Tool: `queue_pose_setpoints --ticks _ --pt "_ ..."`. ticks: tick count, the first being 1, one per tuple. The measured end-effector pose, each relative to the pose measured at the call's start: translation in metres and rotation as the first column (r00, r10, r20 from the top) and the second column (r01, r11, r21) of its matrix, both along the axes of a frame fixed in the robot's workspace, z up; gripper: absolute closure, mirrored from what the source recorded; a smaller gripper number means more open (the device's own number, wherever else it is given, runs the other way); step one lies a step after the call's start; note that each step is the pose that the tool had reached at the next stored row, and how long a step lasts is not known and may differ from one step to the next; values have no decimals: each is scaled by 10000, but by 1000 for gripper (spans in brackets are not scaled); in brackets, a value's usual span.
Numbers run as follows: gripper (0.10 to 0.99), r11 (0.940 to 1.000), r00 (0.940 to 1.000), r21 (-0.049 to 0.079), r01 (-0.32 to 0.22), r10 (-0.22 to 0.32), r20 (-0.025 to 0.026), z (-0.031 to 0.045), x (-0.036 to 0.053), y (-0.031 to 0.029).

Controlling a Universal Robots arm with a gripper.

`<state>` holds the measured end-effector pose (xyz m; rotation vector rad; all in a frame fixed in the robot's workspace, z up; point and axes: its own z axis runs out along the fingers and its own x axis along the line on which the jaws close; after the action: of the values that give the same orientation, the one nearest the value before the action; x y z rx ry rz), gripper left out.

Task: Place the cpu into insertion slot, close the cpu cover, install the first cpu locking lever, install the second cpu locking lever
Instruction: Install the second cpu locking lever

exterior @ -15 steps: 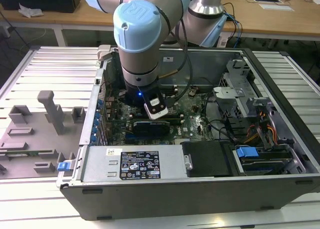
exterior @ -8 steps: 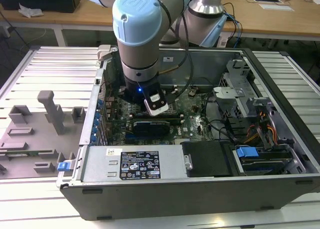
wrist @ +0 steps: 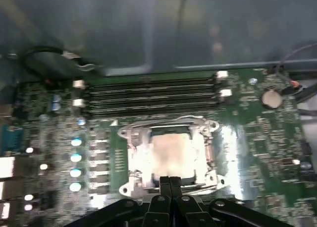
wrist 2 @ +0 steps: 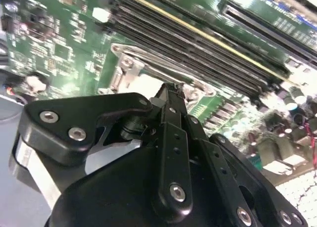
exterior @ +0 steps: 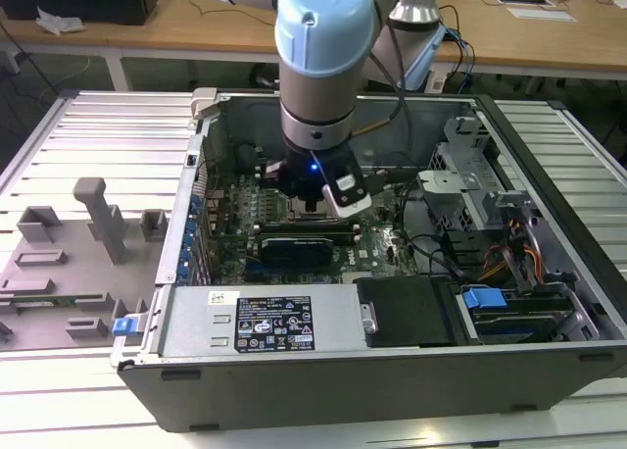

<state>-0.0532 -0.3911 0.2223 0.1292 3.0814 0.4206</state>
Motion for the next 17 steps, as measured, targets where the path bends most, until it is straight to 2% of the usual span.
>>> queue_pose_setpoints --ticks 2,3,4,6,8,10,11,14,17 --pt "980 9987 10000 -502 1 -3 -40 1 27 46" --pt "980 9975 10000 -711 -1 -3 -49 0 31 74" --pt "980 9963 10000 -860 -1 -3 -55 1 33 112" --pt "980 9945 10000 -1049 -1 -6 -62 1 35 198" --pt "980 9936 10000 -1129 -3 -4 -63 1 36 303" --pt "980 9929 10000 -1186 0 -7 -61 3 35 379" --pt "980 9924 10000 -1228 -1 -7 -62 13 35 399" --pt "980 9895 10000 -1444 -1 -8 -62 132 36 434" --pt "980 9890 10000 -1477 -2 -7 -61 141 36 436"
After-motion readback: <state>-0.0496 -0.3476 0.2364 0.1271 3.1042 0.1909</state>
